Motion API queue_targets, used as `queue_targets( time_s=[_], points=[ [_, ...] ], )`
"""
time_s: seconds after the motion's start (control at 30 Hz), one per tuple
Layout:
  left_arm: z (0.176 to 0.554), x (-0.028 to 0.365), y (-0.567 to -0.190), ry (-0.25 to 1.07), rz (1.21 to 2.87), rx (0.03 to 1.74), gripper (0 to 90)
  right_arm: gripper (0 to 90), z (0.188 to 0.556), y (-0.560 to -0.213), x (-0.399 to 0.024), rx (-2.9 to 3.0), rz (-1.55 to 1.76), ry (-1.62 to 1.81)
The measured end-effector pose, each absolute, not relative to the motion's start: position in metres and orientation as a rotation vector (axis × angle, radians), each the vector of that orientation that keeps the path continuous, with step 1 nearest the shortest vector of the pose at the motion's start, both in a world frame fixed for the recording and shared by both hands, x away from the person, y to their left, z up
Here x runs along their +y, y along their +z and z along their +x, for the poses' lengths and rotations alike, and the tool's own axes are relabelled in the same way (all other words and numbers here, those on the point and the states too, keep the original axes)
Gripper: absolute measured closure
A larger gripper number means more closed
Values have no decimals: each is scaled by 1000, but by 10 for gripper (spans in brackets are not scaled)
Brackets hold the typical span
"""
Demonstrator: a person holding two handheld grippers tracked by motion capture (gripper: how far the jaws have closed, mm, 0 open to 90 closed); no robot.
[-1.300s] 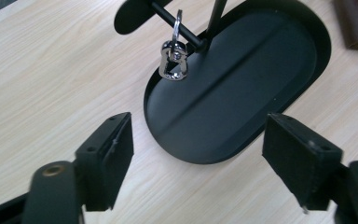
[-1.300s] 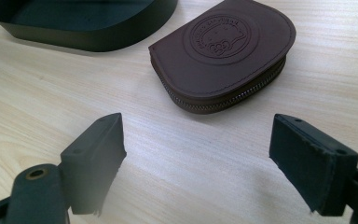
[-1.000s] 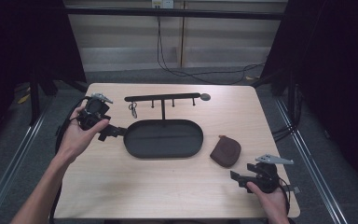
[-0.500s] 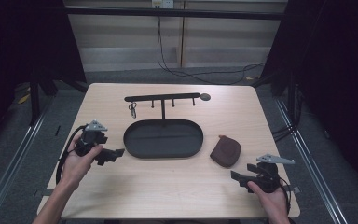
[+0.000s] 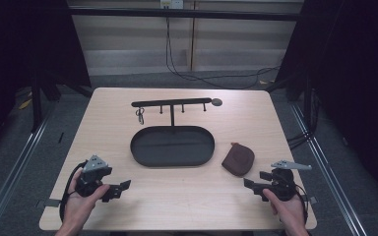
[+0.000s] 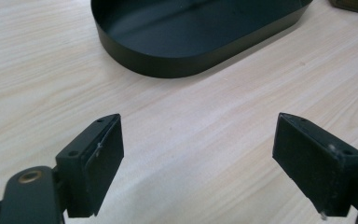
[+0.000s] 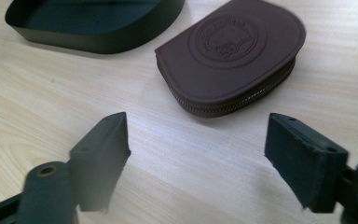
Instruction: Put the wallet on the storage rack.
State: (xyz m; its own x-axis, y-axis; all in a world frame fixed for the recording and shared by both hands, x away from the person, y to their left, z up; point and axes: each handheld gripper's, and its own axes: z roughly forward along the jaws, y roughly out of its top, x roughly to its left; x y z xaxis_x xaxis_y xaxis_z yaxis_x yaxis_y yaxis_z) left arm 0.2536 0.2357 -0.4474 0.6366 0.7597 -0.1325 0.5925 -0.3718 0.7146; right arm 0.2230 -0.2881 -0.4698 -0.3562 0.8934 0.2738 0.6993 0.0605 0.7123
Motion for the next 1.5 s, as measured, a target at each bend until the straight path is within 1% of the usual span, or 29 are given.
queue_targets(
  time_s=[0.07, 0.13, 0.2, 0.23, 0.37, 0.43, 0.53, 0.6, 0.63, 0.73, 0.83, 0.93, 1.03, 1.1, 1.23, 1.33, 1.5],
  points=[
    [245, 236, -449, 301, 2091, 1032, 167, 239, 225, -467, -290, 2102, 1627, 1178],
    [238, 234, -451, 294, 2098, 1021, 167, 260, 227, -464, -293, 2117, 1621, 1175],
    [230, 232, -455, 306, 2093, 1021, 167, 313, 228, -461, -294, 2138, 1606, 1177],
    [226, 231, -456, 319, 2094, 1024, 168, 318, 227, -459, -294, 2156, 1592, 1160],
    [212, 233, -455, 315, 2070, 995, 170, 298, 229, -448, -294, 2209, 1586, 1149],
    [208, 235, -456, 318, 2057, 982, 168, 262, 234, -439, -293, 2227, 1582, 1112],
    [206, 239, -457, 288, 2039, 969, 165, 247, 245, -432, -291, 2260, 1606, 1087],
    [209, 240, -458, 311, 2032, 977, 160, 238, 254, -434, -287, 2282, 1627, 1052],
    [212, 241, -459, 294, 2033, 976, 160, 238, 257, -436, -285, 2279, 1641, 1039],
    [217, 244, -459, 277, 2012, 977, 162, 198, 267, -443, -278, 2294, 1678, 992],
    [217, 246, -458, 282, 1997, 968, 161, 175, 274, -444, -273, 2319, 1687, 971],
    [219, 243, -461, 253, 2027, 973, 161, 181, 285, -442, -272, 2330, 1703, 939],
    [221, 240, -461, 274, 2044, 984, 161, 233, 294, -441, -272, 2273, 1726, 873],
    [221, 239, -462, 273, 2048, 990, 161, 203, 300, -442, -270, 2298, 1736, 843],
    [222, 238, -463, 265, 2057, 991, 161, 192, 310, -443, -266, 2340, 1747, 765],
    [221, 238, -463, 262, 2058, 983, 161, 201, 318, -440, -265, 2366, 1746, 748],
    [222, 235, -465, 242, 2096, 960, 161, 185, 331, -437, -263, 2379, 1748, 666]
  ],
)
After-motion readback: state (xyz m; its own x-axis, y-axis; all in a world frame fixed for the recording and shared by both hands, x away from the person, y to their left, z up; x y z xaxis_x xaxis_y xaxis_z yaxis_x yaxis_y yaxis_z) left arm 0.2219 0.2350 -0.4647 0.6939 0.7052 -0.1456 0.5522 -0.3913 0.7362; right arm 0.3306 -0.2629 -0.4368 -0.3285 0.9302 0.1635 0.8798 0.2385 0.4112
